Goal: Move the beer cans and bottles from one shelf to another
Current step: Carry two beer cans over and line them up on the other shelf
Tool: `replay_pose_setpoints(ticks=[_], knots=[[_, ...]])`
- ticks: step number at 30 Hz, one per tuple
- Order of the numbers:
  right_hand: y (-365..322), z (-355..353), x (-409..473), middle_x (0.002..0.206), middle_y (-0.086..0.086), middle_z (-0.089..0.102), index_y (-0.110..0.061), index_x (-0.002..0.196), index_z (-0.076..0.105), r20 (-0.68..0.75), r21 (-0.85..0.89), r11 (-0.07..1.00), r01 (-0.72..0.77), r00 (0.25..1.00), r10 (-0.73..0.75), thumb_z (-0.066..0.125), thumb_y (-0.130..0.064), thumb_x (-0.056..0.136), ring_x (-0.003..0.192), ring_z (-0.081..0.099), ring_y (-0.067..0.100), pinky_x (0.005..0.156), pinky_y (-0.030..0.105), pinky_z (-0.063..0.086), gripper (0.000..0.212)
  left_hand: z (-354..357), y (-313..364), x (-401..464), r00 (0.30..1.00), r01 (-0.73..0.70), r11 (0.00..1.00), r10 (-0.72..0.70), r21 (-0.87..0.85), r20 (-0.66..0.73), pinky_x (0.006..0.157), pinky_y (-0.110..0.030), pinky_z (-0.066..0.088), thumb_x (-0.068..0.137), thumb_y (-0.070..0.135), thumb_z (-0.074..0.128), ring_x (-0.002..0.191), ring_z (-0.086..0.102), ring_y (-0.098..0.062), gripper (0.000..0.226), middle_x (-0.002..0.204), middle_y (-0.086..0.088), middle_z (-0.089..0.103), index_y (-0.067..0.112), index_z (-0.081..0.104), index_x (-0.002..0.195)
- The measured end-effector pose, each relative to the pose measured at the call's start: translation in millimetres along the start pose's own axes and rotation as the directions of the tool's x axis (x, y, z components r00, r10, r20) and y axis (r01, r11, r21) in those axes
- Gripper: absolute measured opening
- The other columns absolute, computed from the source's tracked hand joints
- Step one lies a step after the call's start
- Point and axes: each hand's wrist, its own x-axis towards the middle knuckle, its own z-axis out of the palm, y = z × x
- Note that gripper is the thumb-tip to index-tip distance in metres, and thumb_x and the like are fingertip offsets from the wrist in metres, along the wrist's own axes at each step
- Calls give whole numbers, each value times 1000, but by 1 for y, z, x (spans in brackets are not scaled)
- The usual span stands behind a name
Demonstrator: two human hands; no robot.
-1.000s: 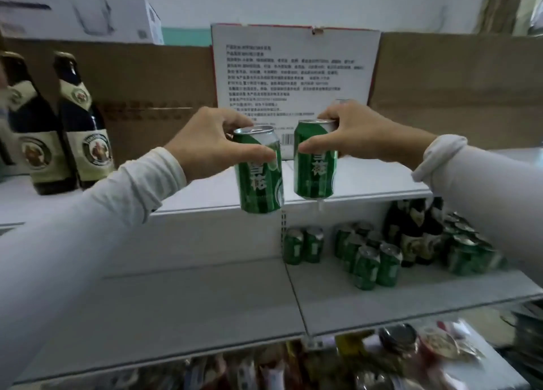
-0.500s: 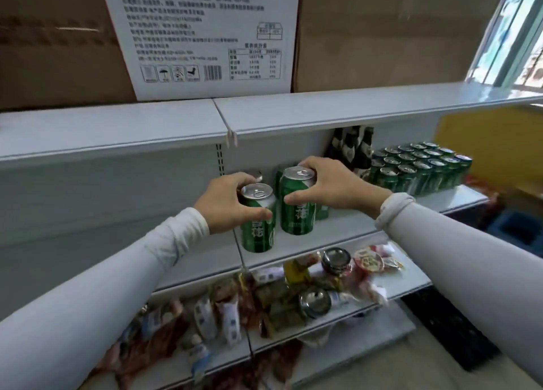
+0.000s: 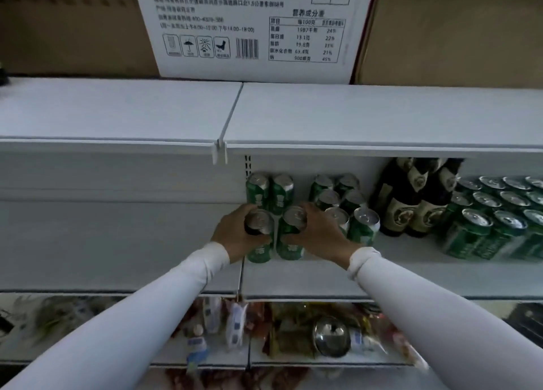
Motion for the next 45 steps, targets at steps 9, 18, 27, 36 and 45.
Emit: replay_pose_setpoints(ticks=[9, 18, 27, 36, 45], knots=[[13, 31, 58, 119, 6, 64, -13, 127, 51, -40, -15, 996, -89, 995, 89, 85, -35, 69, 107, 62, 28, 87, 36, 52, 71, 17, -38, 60, 1000, -3, 999, 4, 43, -16, 93, -39, 49, 67, 37, 84, 107, 59, -26, 67, 119, -7, 62, 16, 54, 123], [18, 40, 90, 117, 12, 66, -10, 123, 56, -99, 16, 993, -118, 988, 119, 84, -30, 73, 108, 63, 31, 92, 44, 52, 61, 21, -51, 99, 998, -35, 997, 38, 73, -42, 96, -41, 47, 67, 39, 83, 112, 56, -30, 74, 123, -11, 58, 16, 51, 129], [22, 43, 93, 124, 11, 63, -10, 127, 52, -88, 24, 989, -144, 985, 145, 85, -30, 72, 113, 59, 30, 96, 39, 50, 67, 22, -50, 97, 995, -69, 994, 76, 86, -70, 97, -37, 43, 71, 30, 82, 113, 53, -33, 74, 122, -17, 52, 11, 46, 133], [13, 45, 88, 126, 14, 62, -6, 127, 51, -88, 56, 978, -203, 974, 207, 85, -23, 72, 117, 58, 31, 99, 42, 48, 68, 19, -49, 97, 998, -54, 995, 56, 79, -21, 100, -39, 43, 71, 33, 81, 118, 51, -34, 80, 129, -16, 50, 11, 41, 137], [-8, 27, 51, 131, 12, 57, -7, 135, 45, -117, -83, 974, -210, 973, 199, 85, -31, 72, 119, 55, 30, 95, 36, 47, 78, -9, -35, 70, 996, -72, 993, 67, 88, 63, 103, -38, 40, 67, 35, 84, 121, 46, -31, 97, 133, -16, 46, 10, 30, 143]])
